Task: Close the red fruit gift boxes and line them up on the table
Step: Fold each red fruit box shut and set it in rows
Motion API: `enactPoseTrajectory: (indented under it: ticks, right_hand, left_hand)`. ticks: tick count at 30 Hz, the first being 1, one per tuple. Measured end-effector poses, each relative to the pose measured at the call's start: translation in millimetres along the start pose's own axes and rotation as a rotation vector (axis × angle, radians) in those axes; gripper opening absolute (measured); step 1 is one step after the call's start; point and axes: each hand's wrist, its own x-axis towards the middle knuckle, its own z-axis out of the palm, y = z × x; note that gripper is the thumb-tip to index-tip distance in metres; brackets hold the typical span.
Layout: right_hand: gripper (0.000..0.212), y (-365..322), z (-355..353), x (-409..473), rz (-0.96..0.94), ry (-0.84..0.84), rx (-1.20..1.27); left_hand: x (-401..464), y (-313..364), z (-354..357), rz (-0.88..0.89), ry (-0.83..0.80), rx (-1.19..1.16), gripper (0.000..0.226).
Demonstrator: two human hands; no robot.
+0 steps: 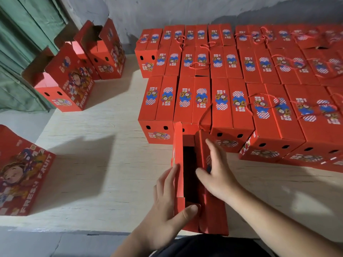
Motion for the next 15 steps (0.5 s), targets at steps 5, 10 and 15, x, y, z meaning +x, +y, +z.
enactPoseTrajectory:
  ticks: [5, 10, 15]
  right_hand:
    - [0.092, -5.6, -33.9, -1.0, 0.108, -0.034, 0.352]
    - [0.086, -23.3, -46.0, -17.1, -0.027, 0.010, -0.028]
    - [0.059, -90.6, -41.2, -41.5, -0.398, -0.256, -0.991]
  left_hand:
    - [0.6, -3.1, 5.4, -0.009, 0.059, -0.002, 0.088]
    - [4.4, -0.2, 14.5, 0.063, 0.125, 0.076, 0.083]
    - [-7.8, -9.1, 15.4, 0.018, 0.189, -0.338, 0.087]
